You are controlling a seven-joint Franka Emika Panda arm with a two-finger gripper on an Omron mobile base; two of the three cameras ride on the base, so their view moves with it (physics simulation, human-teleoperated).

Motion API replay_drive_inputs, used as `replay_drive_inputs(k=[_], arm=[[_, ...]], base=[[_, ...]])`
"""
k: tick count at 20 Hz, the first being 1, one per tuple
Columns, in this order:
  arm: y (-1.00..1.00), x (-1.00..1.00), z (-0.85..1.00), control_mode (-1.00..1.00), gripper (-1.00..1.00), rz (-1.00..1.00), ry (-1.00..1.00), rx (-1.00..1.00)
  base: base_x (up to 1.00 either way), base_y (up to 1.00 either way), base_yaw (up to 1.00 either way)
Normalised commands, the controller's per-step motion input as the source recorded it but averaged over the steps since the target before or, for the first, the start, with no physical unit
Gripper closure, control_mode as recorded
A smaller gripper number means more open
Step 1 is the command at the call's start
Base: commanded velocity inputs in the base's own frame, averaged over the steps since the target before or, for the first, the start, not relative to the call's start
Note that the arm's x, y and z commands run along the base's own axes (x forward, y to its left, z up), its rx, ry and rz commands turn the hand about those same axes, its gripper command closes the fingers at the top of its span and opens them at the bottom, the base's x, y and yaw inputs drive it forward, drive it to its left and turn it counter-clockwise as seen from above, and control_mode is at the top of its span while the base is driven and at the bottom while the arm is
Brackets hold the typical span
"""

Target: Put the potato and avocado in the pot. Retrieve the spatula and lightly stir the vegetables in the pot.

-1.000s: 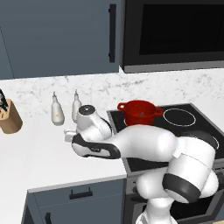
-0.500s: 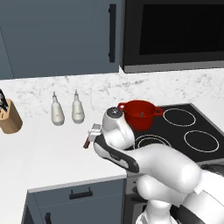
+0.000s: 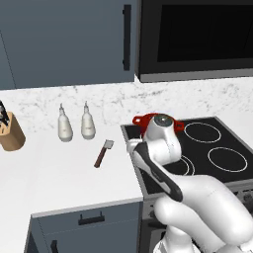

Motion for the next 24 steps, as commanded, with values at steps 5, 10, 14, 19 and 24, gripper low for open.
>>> replay_drive_inputs(k=[5,10,14,19,24], arm=[[-0.66,0.00,0.58,-1.00,1.00,0.01,-0.02,-0.07],[-0.58,0.00,0.50,-1.00,1.00,0.00,-0.03,-0.07],[-0.67,0.07,0.20,-1.00,1.00,0.03,-0.14,0.00],[-0.42,0.04,0.25,-1.00,1.00,0.02,-0.14,0.00],[-0.21,0.25,0.40,-1.00,1.00,0.00,0.00,0.00]], base=[[0.00,0.00,0.00],[0.00,0.00,0.00],[0.00,0.00,0.00],[0.00,0.00,0.00],[0.00,0.00,0.00]])
